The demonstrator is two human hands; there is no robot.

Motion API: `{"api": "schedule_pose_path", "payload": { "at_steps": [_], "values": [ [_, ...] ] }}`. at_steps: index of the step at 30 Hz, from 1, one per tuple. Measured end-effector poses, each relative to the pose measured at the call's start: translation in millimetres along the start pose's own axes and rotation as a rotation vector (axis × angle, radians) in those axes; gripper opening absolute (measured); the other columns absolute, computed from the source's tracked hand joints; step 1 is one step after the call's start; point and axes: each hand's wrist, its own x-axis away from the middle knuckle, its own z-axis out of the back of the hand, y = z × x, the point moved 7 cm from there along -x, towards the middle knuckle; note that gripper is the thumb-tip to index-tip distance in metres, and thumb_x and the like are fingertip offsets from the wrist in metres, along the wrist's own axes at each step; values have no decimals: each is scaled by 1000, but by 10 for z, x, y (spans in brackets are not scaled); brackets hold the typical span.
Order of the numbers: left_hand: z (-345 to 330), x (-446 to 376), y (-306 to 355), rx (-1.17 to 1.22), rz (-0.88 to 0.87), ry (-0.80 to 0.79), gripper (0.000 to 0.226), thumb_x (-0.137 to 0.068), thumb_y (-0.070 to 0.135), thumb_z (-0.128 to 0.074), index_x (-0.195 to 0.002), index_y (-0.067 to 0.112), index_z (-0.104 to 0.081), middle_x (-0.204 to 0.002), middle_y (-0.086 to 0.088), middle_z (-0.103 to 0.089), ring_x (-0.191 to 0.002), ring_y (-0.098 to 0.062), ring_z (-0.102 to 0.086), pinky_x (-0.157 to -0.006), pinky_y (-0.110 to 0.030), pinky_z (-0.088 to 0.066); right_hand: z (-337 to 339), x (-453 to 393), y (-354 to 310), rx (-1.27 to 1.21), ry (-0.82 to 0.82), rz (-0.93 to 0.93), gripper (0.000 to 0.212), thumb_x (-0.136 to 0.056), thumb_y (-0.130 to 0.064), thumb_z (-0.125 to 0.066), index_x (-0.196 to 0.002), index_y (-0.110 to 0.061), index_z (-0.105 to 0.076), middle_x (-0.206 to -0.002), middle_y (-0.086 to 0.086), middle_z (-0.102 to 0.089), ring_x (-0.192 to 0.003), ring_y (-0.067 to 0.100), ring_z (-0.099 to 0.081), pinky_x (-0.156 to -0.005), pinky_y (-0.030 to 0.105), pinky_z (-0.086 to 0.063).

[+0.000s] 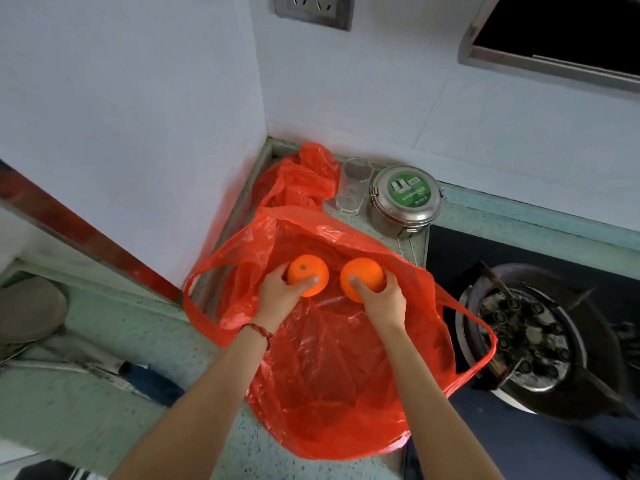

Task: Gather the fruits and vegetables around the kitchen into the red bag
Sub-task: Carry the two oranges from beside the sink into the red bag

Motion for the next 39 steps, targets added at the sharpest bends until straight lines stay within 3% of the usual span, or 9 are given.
{"api": "schedule_pose_path", "payload": {
  "at_steps": [9, 15, 19, 23, 29, 32, 36, 39],
  "values": [
    [-47, -33, 40, 17, -3, -19, 69, -53, 52, -68, -108, 11, -65, -106, -10, -68, -93, -20, -60, -84, -33, -48, 33, 45, -21, -14, 16, -30, 80, -77, -45, -69, -141, -13, -33, -140, 10, -46, -128, 28, -44, -101, 36, -37],
    [-211, -129, 108, 8, -17, -57, 41, -71, 28, -76, -105, 8, -66, -106, -13, -68, -94, -23, -62, -79, -29, -45, 45, 26, -28, -54, 57, -53, 83, -76, -46, -69, -141, -12, -32, -140, 11, -47, -127, 28, -45, -99, 35, -39],
    [-268, -129, 136, -44, -37, -93, 57, -68, 38, -76, -115, 9, -61, -115, -12, -65, -106, -27, -61, -91, -39, -48, 51, 32, -20, -48, 62, -46, 87, -76, -47, -69, -143, -11, -28, -143, 11, -43, -130, 28, -42, -101, 35, -38],
    [-235, -78, 144, -69, -19, -102, 81, -71, 38, -75, -136, 6, -40, -140, -15, -45, -129, -27, -42, -108, -42, -34, 91, 74, -16, -46, 75, -26, 87, -77, -47, -68, -144, -12, -25, -147, 11, -38, -135, 28, -36, -107, 38, -33],
    [-162, 97, 197, -73, -105, -82, 74, -75, 33, -71, -137, 9, -38, -143, -12, -42, -129, -27, -42, -108, -44, -34, 160, 274, 89, -79, 109, -13, 80, -81, -45, -64, -144, -13, -27, -147, 10, -37, -135, 27, -36, -108, 39, -32],
    [-164, 263, 225, -147, -194, -89, 67, -79, 30, -69, -136, 7, -41, -142, -13, -44, -130, -26, -41, -109, -37, -31, 202, 437, 127, -81, 133, 12, 75, -83, -44, -62, -143, -14, -29, -147, 10, -38, -134, 25, -36, -107, 37, -33],
    [-148, 514, 293, -257, -363, -79, 60, -81, 27, -67, -131, 3, -46, -134, -18, -50, -126, -29, -44, -102, -28, -30, 306, 723, 140, -63, 160, 116, 59, -86, -39, -60, -137, -16, -41, -141, 7, -46, -128, 21, -43, -103, 32, -36],
    [-185, 730, 308, -356, -493, -116, 56, -82, 26, -66, -128, 1, -48, -128, -22, -52, -122, -34, -45, -101, -31, -32, 387, 967, 169, 75, 152, 250, 53, -89, -37, -56, -136, -17, -42, -141, 3, -44, -129, 19, -41, -102, 28, -35]
  ]
}}
